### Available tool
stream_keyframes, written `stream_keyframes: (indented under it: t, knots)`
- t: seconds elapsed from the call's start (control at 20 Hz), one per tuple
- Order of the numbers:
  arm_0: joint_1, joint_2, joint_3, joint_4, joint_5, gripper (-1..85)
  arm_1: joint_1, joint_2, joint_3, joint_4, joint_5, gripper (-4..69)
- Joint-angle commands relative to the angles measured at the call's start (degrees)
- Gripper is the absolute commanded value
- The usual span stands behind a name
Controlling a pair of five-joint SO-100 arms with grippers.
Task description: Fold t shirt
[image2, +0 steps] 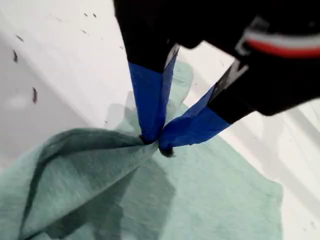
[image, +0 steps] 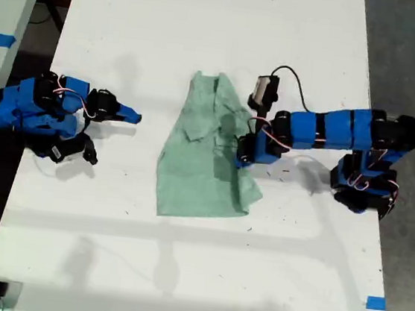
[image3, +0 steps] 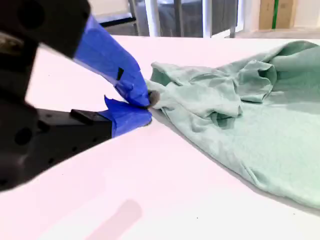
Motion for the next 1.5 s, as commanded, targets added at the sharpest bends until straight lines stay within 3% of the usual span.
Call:
stream_keyframes:
  t: [0.0, 0.05, 0.15, 0.25, 0.3, 0.4, 0.45, 0.5, 0.65, 0.85, 1.0, 1.15, 1.45]
  knots:
    - [0.62, 0.35, 0.62, 0.18, -0.62, 0.0, -2.02, -4.48, -6.94, -6.06, -3.60, 0.6]
    - [0.62, 0.35, 0.62, 0.18, -0.62, 0.0, -2.46, -7.21, -9.23, -6.68, -4.39, 1.2]
    - [0.70, 0.35, 0.62, 0.18, -0.62, 0.0, -2.81, -10.72, -14.33, -4.66, -5.27, 24.9]
    - [0.70, 0.35, 0.53, 0.26, -0.62, 0.0, -2.37, -10.11, -17.84, 0.53, -5.10, 34.7]
    - [0.70, 0.35, 0.53, 0.26, -0.62, 0.0, -1.93, -8.79, -19.25, 3.69, -5.19, 35.0]
    - [0.70, 0.35, 0.53, 0.26, -0.62, 0.0, -0.44, -3.60, -19.60, 9.49, -5.10, 31.7]
    - [0.70, 0.35, 0.53, 0.26, -0.62, 0.0, 0.62, 0.44, -17.84, 11.87, -4.57, 22.8]
    - [0.70, 0.35, 0.53, 0.26, -0.62, 0.0, 1.67, 5.71, -14.15, 13.36, -3.60, 0.7]
    - [0.70, 0.35, 0.53, 0.26, -0.62, 0.0, 4.83, 27.07, 8.17, 11.95, -1.14, -0.1]
    - [0.62, 0.35, 0.53, 0.26, -0.62, 0.0, 7.12, 62.67, 46.76, 0.62, -1.41, 0.2]
    - [0.53, 0.35, 0.53, 0.26, -0.62, 0.0, 7.91, 84.73, 67.06, -3.78, -3.43, 1.2]
    - [0.53, 0.35, 0.53, 0.26, -0.62, 0.0, 10.02, 104.41, 82.00, 0.18, -4.57, 1.2]
    - [0.62, 0.35, 0.62, 0.18, -0.62, 0.0, 10.28, 104.06, 85.87, 1.93, 1.67, 1.2]
